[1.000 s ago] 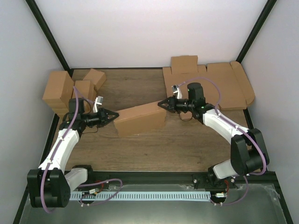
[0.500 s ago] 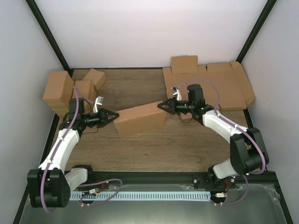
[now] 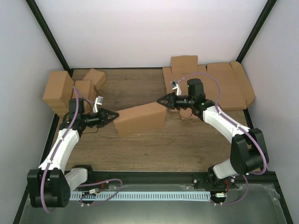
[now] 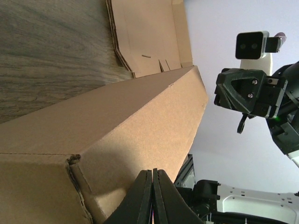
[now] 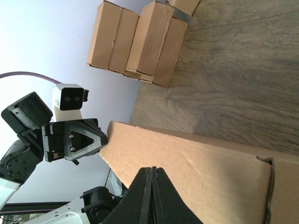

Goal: Fold the paper box

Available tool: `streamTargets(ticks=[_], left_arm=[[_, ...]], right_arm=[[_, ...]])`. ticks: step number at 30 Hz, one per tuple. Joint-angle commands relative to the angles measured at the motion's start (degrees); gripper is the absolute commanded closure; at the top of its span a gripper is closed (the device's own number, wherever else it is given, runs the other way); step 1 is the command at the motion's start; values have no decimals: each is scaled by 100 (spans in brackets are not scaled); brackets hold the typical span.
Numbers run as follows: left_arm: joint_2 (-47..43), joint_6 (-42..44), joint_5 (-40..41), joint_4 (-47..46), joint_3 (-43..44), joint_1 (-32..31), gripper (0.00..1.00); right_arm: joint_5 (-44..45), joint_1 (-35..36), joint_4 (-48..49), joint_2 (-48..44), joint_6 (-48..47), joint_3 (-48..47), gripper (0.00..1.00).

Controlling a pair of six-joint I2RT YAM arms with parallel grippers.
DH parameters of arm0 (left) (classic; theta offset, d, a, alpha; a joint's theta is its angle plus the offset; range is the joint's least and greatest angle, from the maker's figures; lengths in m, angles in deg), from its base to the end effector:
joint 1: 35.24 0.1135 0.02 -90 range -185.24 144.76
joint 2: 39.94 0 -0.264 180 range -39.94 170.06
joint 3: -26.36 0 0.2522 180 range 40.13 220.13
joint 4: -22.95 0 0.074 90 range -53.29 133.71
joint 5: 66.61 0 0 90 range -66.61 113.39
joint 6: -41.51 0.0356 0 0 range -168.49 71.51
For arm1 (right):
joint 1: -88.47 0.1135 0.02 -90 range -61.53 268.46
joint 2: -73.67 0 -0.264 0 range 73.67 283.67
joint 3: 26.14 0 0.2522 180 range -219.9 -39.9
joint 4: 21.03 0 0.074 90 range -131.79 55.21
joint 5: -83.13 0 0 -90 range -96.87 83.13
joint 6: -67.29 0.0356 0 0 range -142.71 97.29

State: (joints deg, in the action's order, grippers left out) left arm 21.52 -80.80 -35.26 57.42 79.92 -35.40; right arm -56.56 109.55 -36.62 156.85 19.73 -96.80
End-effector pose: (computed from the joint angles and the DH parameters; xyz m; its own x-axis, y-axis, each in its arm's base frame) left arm 0.2119 -0.0310 0.2484 -0.9076 -0.2755 -0.3168 0.1743 0.4392 -0.8813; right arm 0.2892 0.1406 0.2752 -0.9050 0.1190 -0.4085 -0.3382 0.3813 0.8604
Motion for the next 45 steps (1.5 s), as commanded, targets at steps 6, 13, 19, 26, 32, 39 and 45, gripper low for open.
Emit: streamTargets(ticks=[6,13,19,26,32,39,45], left_arm=[[99,118,273,392,165,-19,96],[267,334,-83,922,1242,-26,93],[204,61,-382,690,1320,-19,96],[185,-101,-417,-188,-183,-20,96],[359,163,-84,-132,-429,-19,96],[181,3,-155,252,406,-19,96],[-322,-329,-151,47,392,-28,96]], right_arm=[[-381,-19,585,684,28,834,99],[-199,-25,265,505,-135,659,99],[-205,-24,285,540,-122,619,99],[-269,-22,313,588,-126,526,99],[-581,-22,-64,462,-279,-252,99],[-639,-18,246,659,-261,64,99],[-734,-24,688,927,-126,346,99]])
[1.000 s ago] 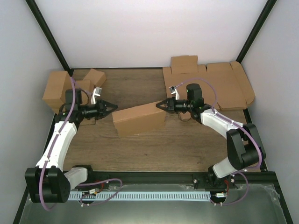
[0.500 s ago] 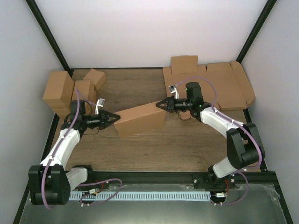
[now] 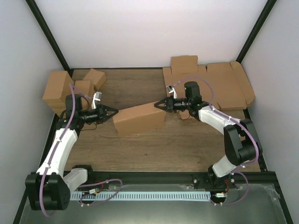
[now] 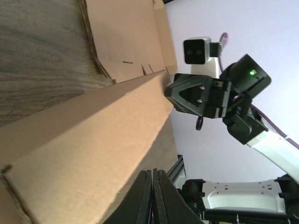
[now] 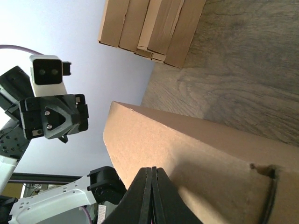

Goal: Fold the paper box

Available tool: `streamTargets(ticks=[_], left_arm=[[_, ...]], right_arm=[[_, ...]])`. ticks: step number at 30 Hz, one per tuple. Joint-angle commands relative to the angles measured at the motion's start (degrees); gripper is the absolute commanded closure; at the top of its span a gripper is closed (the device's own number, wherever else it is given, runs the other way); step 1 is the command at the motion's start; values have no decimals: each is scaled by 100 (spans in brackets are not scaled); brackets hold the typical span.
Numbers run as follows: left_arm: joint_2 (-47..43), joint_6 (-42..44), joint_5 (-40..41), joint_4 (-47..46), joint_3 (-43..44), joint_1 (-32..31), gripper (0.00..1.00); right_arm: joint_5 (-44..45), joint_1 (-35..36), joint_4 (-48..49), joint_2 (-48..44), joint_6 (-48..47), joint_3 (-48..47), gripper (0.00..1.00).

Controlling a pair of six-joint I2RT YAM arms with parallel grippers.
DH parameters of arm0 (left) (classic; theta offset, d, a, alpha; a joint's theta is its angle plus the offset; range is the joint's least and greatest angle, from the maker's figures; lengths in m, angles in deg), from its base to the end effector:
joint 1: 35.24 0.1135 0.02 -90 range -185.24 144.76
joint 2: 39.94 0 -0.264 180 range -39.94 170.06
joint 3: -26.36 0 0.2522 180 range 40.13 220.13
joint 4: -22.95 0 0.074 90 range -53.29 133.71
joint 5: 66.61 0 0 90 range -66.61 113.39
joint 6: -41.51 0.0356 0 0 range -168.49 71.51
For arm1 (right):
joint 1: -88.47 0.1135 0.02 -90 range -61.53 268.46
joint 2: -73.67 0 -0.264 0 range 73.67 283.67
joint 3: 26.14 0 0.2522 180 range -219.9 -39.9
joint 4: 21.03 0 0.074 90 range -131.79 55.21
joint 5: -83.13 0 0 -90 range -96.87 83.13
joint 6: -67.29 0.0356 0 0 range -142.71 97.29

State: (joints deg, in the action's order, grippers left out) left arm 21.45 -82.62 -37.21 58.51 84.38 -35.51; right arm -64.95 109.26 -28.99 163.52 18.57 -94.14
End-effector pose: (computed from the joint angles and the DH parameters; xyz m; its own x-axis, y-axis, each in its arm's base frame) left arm 0.2164 -0.0320 0.2730 -0.9017 -0.2712 -0.3368 0.2104 0.4054 -0.8896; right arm 0.3015 0.1468 0.2375 -0.9273 0.0211 -0.3737 -0.3518 0.2914 0.8895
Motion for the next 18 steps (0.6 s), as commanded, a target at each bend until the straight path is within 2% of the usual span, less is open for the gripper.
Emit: streamTargets(ticks=[1,4,6,10,14,18], left_arm=[[-309,-136,67,-151,-242,-17,96],[44,-62,62,-404,-881,-18,96],[286,223,127,-283,-1011,-19,96],[296,357,129,-4,-649,-21,96],[34,134,136,108,-169,-20,96],[-105,-9,100,-13,-184,-19,96]], right_arm=[[111,10,-170,211,-32,-64,99],[218,6,-610,-29,-175,-600,99],[229,9,-760,-194,-218,-747,99],[274,3,-714,-202,-274,-463,99],[209,5,-201,181,-130,152,99],[154,11,-36,336,-66,222,99]])
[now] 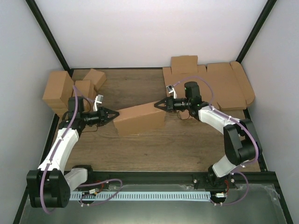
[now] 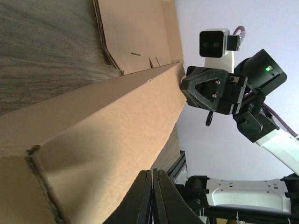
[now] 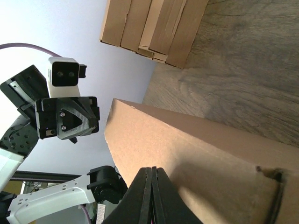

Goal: Fold the paper box

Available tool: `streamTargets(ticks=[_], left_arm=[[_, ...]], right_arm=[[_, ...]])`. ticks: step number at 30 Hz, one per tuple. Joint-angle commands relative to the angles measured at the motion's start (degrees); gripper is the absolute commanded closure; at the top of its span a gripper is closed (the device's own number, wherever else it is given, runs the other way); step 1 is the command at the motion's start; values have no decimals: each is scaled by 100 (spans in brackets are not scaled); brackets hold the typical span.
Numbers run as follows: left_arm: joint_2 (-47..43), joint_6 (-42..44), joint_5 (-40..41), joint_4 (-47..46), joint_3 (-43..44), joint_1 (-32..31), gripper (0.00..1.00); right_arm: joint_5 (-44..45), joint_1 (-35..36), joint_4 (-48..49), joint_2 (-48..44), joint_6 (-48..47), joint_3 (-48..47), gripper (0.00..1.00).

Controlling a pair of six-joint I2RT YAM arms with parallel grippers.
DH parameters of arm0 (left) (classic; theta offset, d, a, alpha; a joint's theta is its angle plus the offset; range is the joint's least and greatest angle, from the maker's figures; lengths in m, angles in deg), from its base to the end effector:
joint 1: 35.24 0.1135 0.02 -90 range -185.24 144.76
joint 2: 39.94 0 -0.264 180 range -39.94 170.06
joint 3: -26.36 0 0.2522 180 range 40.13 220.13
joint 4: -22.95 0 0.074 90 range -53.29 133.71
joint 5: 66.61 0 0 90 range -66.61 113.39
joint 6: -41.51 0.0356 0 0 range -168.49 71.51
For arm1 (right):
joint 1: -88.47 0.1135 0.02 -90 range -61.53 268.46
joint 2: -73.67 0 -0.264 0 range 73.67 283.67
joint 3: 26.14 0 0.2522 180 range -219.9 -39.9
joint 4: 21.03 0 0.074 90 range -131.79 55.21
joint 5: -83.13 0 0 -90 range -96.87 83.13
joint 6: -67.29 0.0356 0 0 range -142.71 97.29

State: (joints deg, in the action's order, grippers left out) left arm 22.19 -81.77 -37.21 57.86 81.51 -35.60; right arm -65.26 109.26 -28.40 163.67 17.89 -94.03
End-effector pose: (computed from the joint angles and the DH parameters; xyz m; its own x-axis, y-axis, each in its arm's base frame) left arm 0.2148 -0.0324 0.2552 -0.9158 -0.2636 -0.3031 0.1784 0.4093 -0.8948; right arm 0.3018 0.1470 0.2370 -0.9214 0.0150 -0.3882 -0.3681 0.2859 0.8847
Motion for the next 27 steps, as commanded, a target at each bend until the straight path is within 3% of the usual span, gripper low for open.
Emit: streamTargets(ticks=[1,5,9,15,21,27], left_arm=[[-158,-78,124,-1,-10,-8,96],[177,48,150,-295,-617,-9,96],[415,331,222,-97,-645,-10,96],[78,364,395,289,-71,-10,96],[128,369,455,366,-382,-14,96],[-1179,-301,628,703,-1048,-221,96]], right_arm=[[191,5,-136,258,-4,154,99],[265,9,-621,-63,-160,-280,99],[248,4,-820,-354,-229,-486,99],[547,8,-661,-153,-337,-35,99],[630,6,-529,-84,-315,331,99],[800,4,-1140,-1117,-556,933,99]])
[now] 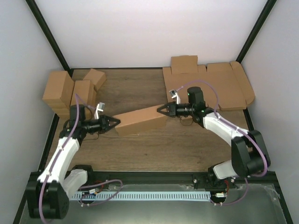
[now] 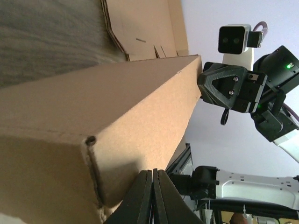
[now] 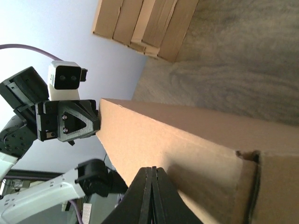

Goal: Fold the paper box

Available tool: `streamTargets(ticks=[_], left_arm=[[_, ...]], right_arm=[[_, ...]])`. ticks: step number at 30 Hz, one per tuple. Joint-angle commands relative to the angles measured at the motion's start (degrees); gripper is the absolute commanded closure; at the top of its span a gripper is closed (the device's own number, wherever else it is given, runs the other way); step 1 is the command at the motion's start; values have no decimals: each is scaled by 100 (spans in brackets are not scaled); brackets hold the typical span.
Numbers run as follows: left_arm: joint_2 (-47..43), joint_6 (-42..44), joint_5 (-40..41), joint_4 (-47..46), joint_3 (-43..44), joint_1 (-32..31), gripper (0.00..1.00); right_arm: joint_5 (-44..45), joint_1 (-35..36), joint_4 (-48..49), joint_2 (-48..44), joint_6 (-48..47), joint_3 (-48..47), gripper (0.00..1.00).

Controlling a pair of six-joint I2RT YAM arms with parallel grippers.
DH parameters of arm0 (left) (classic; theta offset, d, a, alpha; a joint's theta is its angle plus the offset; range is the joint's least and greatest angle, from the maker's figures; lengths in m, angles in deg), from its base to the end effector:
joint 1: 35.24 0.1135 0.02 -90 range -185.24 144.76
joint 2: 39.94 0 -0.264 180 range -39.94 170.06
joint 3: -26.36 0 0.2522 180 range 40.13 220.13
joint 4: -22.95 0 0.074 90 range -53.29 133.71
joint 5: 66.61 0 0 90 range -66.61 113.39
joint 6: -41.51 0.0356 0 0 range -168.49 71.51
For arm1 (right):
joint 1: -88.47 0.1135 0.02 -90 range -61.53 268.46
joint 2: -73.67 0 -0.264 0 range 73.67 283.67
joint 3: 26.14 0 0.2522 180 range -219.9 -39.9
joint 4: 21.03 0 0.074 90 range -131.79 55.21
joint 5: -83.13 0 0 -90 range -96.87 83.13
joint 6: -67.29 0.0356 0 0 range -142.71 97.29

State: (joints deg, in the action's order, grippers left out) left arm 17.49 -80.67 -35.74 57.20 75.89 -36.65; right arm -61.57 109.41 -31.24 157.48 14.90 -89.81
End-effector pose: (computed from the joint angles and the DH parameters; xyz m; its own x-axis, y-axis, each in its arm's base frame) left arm 0.1953 -0.0354 0.2394 -0.9133 -0.2509 -0.3207 0.1918 0.4297 -0.8824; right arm 0.2791 0.1379 0.2413 -0.9013 0.0327 -0.4320 -0.3967 0.3383 0.8533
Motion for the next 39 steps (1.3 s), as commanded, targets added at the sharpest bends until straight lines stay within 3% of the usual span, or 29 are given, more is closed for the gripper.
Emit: streamTargets(ticks=[1,5,8,12,15,19,23,25,30,34,39], left_arm=[[-1001,-677,532,765,-618,-171,96],[-2520,-2236,1045,399,-1246,-723,96],[-3219,-2554,1334,376,-1262,-948,91],[-2560,-1658,1569,719,-525,-958,77],[-1648,-542,1736,1482,277,-1009,51],[-1005,357,2521,1692,729,-1124,22],[-330,569,3077,1279,714,-1335,7],[59,653,3251,1073,706,-1427,5],[891,821,3554,648,761,-1476,4],[1483,1115,3812,923,965,-1451,6],[1589,1025,3892,852,738,-1443,6]], right_arm=[[449,-11,-924,-682,-240,710,99],[671,2,-1152,-1347,-132,1597,99],[1099,-1,-1234,-1566,-125,2048,99],[1289,-2,-1098,-1383,-165,1970,99],[1364,1,-1254,-1171,-320,1658,98],[1493,-3,-1278,-1170,-435,1431,75],[1502,4,-1506,-1155,-448,1377,43],[1562,6,-1461,-1197,-313,1533,33],[1200,21,-724,-1220,260,2087,25],[1167,78,-612,-1136,217,2153,3],[842,77,-176,-888,256,2369,1]])
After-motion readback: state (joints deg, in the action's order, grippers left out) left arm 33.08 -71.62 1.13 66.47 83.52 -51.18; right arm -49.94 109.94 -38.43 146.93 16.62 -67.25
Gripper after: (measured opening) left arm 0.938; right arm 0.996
